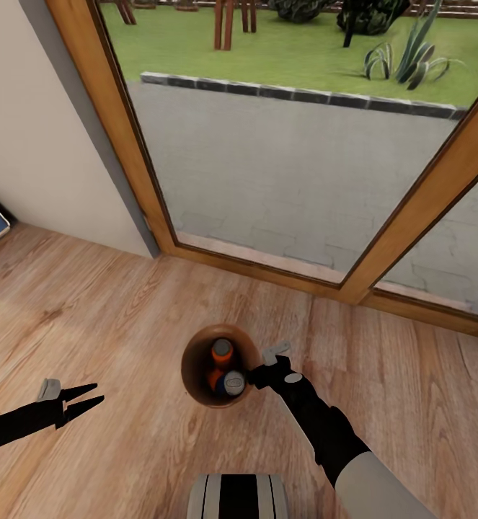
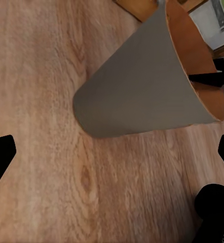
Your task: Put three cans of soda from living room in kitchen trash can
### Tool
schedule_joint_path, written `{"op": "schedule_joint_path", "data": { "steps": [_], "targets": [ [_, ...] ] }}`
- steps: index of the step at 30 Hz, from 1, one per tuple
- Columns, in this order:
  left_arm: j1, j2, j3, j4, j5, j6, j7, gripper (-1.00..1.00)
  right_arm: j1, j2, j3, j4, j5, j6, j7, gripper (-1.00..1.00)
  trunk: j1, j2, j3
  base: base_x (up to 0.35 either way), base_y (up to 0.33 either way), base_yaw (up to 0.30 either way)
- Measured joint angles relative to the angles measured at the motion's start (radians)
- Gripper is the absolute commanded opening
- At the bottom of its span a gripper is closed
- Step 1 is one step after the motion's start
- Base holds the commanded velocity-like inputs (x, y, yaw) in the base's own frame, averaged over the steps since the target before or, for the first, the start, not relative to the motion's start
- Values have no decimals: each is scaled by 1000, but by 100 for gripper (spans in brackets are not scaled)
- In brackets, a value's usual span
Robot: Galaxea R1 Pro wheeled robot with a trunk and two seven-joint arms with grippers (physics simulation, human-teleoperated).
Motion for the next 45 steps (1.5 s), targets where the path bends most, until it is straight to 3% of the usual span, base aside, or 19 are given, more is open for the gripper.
{"op": "schedule_joint_path", "data": {
  "steps": [45],
  "targets": [
    [0,0,0,3,0,0,-2,100,0,1,0,0,2,0,-1,100,0,0,0,1,13,0]
  ]
}}
